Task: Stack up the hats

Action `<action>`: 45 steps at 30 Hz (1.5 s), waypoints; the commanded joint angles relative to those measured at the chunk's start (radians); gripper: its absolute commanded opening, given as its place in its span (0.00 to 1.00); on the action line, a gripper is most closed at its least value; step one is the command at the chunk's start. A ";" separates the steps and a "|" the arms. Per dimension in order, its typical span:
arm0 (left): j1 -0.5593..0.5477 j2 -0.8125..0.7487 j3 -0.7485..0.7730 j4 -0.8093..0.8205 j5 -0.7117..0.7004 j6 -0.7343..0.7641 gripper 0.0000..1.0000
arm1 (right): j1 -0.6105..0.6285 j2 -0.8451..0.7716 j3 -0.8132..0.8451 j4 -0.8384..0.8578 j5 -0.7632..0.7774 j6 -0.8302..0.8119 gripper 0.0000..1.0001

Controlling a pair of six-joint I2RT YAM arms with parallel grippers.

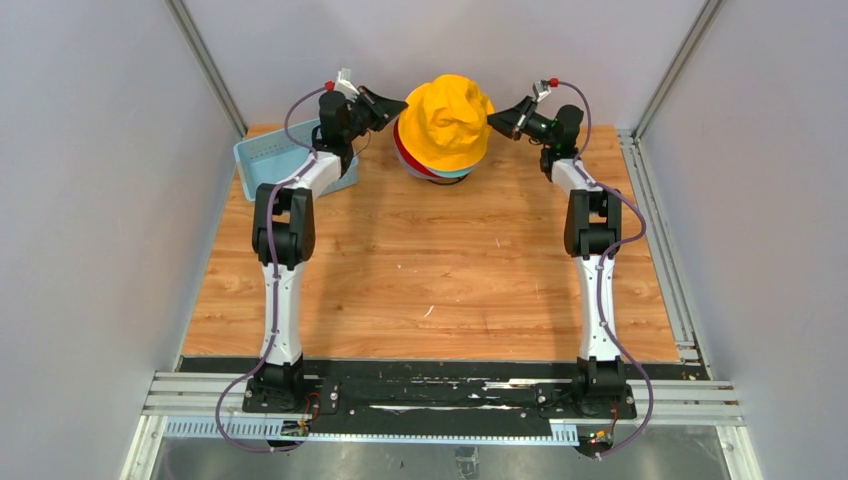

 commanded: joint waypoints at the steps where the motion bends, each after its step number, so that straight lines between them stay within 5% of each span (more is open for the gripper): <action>1: 0.000 0.009 -0.018 0.028 -0.044 -0.011 0.00 | 0.024 -0.016 -0.032 0.027 -0.001 -0.005 0.01; 13: -0.002 0.064 0.110 -0.477 -0.255 0.170 0.00 | 0.026 -0.006 -0.051 -0.010 0.026 -0.037 0.01; 19: -0.006 0.095 0.118 -0.557 -0.278 0.203 0.00 | 0.029 0.009 -0.055 -0.021 0.033 -0.042 0.01; 29: -0.026 0.023 0.020 -0.579 -0.281 0.228 0.00 | 0.031 0.008 -0.063 -0.021 0.031 -0.045 0.01; 45: -0.110 -0.233 -0.431 -0.445 -0.281 0.208 0.00 | 0.032 -0.123 -0.328 0.135 0.015 -0.010 0.01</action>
